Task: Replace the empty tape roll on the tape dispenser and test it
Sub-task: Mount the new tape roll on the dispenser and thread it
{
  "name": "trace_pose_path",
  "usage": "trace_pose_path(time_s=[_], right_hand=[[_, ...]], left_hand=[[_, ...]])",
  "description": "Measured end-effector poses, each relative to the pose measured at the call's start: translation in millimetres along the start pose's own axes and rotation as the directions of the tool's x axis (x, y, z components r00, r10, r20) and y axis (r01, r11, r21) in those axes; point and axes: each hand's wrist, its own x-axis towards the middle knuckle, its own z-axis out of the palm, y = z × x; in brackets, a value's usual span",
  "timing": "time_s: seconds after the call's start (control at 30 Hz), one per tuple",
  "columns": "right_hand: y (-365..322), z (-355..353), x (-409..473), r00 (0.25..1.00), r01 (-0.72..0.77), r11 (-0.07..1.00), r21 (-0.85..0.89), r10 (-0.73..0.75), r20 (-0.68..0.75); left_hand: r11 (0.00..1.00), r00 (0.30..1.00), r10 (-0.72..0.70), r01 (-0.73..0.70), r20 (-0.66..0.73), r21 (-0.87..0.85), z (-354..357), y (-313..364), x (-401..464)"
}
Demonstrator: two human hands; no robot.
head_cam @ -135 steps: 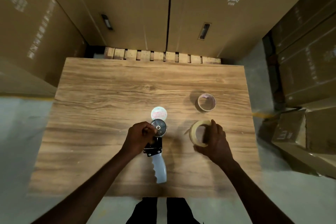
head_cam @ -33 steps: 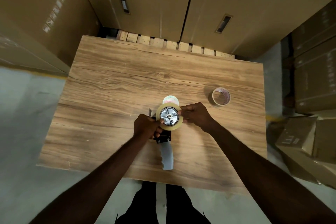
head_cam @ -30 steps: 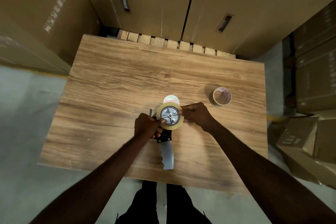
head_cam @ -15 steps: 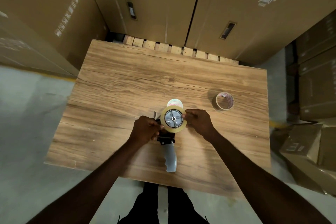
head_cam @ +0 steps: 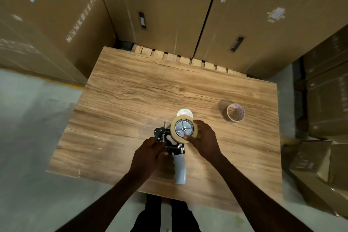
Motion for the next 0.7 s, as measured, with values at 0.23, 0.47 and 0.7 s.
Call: trace_pose_path(time_s=[0.23, 0.47, 0.7], right_hand=[[-1, 0, 0, 1.0, -0.003, 0.998, 0.062, 0.004, -0.015], [0, 3, -8, 0.996, -0.077, 0.99, 0.121, 0.083, -0.046], [-7, 4, -8, 0.993, -0.071, 0.992, 0.105, 0.08, -0.088]], left_hand=[[0.994, 0.994, -0.105, 0.104, 0.008, 0.02, 10, 16, 1], [0.959, 0.982, -0.187, 0.189, 0.029, -0.211, 22, 7, -30], [0.927, 0.95, -0.305, 0.28, -0.066, -0.251, 4, 22, -18]])
